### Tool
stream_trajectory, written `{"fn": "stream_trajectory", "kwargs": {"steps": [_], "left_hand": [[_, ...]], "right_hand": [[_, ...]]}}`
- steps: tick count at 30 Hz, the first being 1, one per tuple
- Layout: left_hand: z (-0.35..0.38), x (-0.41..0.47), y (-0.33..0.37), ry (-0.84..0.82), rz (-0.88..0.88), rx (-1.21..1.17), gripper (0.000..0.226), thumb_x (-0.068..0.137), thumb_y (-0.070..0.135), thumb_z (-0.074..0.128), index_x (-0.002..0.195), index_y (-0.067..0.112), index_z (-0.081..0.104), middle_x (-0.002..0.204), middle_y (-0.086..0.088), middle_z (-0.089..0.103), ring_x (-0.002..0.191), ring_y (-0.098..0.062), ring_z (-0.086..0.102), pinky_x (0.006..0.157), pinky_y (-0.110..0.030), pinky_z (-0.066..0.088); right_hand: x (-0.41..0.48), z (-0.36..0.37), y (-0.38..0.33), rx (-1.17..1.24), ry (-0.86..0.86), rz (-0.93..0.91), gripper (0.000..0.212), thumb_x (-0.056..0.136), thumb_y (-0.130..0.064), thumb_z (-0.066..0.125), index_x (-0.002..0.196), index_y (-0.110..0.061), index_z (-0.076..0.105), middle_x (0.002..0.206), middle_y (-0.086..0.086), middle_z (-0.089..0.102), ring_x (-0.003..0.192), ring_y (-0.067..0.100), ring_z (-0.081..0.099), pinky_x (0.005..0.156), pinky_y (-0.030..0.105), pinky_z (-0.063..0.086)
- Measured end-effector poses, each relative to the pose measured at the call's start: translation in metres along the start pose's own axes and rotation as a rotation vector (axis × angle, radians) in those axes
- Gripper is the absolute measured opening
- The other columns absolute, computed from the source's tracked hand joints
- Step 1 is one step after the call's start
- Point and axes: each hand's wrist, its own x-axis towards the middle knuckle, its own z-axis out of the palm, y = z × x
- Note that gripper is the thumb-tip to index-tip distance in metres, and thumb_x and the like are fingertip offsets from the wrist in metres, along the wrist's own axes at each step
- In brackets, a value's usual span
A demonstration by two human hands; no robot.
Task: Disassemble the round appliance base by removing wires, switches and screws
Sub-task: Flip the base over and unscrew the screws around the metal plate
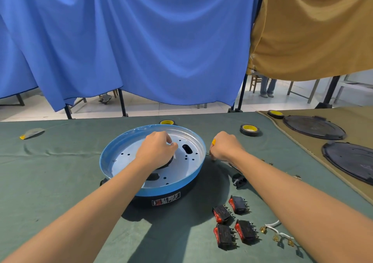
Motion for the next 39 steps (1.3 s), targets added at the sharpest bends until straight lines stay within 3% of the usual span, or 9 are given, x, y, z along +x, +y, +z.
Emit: {"fn": "stream_trajectory", "kwargs": {"steps": [5,10,14,17,20,22,25,32,39], "left_hand": [[0.001,0.000,-0.003,0.011,0.020,0.102,0.033,0.094,0.038,0.054,0.117,0.016,0.058,0.127,-0.008,0.049,0.116,-0.024,0.043,0.089,-0.034,0.039],[-0.008,-0.005,-0.001,-0.037,0.024,0.175,0.036,0.093,0.050,0.049,0.108,0.018,0.056,0.108,-0.003,0.061,0.087,-0.017,0.052,0.071,-0.032,0.044],[-0.018,-0.031,-0.003,-0.197,0.051,0.180,0.067,0.078,0.083,0.028,0.101,0.024,0.051,0.086,0.006,0.063,0.077,-0.013,0.059,0.074,-0.039,0.053],[-0.027,-0.054,-0.008,-0.323,0.114,0.213,0.100,0.058,0.099,0.010,0.120,0.030,0.046,0.104,0.008,0.062,0.095,-0.016,0.057,0.089,-0.042,0.045],[-0.037,-0.066,-0.004,-0.459,0.164,0.230,0.112,0.051,0.103,0.012,0.141,0.039,0.028,0.114,0.015,0.054,0.108,-0.018,0.049,0.098,-0.041,0.036],[-0.038,-0.069,-0.002,-0.490,0.190,0.280,0.112,0.051,0.101,0.020,0.144,0.038,0.024,0.107,0.018,0.049,0.103,-0.017,0.045,0.094,-0.039,0.035],[-0.035,-0.072,-0.007,-0.428,0.185,0.282,0.101,0.058,0.093,0.034,0.142,0.037,0.026,0.122,0.011,0.052,0.105,-0.020,0.045,0.089,-0.037,0.034],[-0.031,-0.074,-0.017,-0.306,0.241,0.243,0.094,0.058,0.089,0.032,0.139,0.039,0.029,0.134,0.010,0.051,0.116,-0.019,0.046,0.098,-0.036,0.033],[-0.032,-0.076,-0.019,-0.239,0.270,0.229,0.092,0.057,0.088,0.034,0.136,0.040,0.031,0.093,0.017,0.049,0.088,-0.015,0.046,0.076,-0.033,0.031]], "right_hand": [[-0.006,0.005,-0.002,-0.072,0.003,-0.011,0.004,0.086,-0.011,0.062,0.086,-0.011,0.058,0.088,0.009,0.054,0.077,0.030,0.055,0.064,0.033,0.044],[-0.008,-0.017,-0.007,0.043,-0.074,-0.068,0.028,0.086,-0.006,0.049,0.062,-0.013,0.036,0.065,0.006,0.041,0.055,0.022,0.036,0.050,0.029,0.032],[-0.017,-0.053,-0.016,0.406,-0.190,-0.118,0.010,0.087,0.001,0.043,0.082,-0.006,0.047,0.077,0.010,0.043,0.068,0.021,0.040,0.059,0.033,0.035],[-0.027,-0.070,-0.023,0.612,-0.162,-0.242,0.016,0.092,0.002,0.052,0.106,0.007,0.055,0.089,0.013,0.055,0.071,0.018,0.059,0.064,0.031,0.052],[-0.036,-0.070,-0.033,0.691,0.037,-0.384,0.022,0.092,-0.010,0.063,0.101,0.009,0.060,0.087,0.015,0.066,0.074,0.019,0.071,0.072,0.035,0.059],[-0.041,-0.064,-0.038,0.641,0.156,-0.444,0.019,0.091,-0.017,0.066,0.095,0.002,0.062,0.085,0.011,0.070,0.071,0.014,0.072,0.071,0.031,0.059],[-0.045,-0.061,-0.043,0.554,0.293,-0.506,0.019,0.090,-0.020,0.067,0.090,-0.001,0.063,0.081,0.006,0.070,0.065,0.008,0.071,0.067,0.024,0.058],[-0.052,-0.076,-0.056,0.754,0.412,-0.574,0.016,0.089,-0.017,0.067,0.086,-0.001,0.062,0.079,0.009,0.068,0.064,0.013,0.072,0.069,0.037,0.060],[-0.056,-0.059,-0.066,0.527,0.346,-0.640,0.023,0.089,-0.021,0.068,0.085,0.001,0.061,0.082,0.013,0.069,0.069,0.013,0.071,0.072,0.028,0.057]]}}
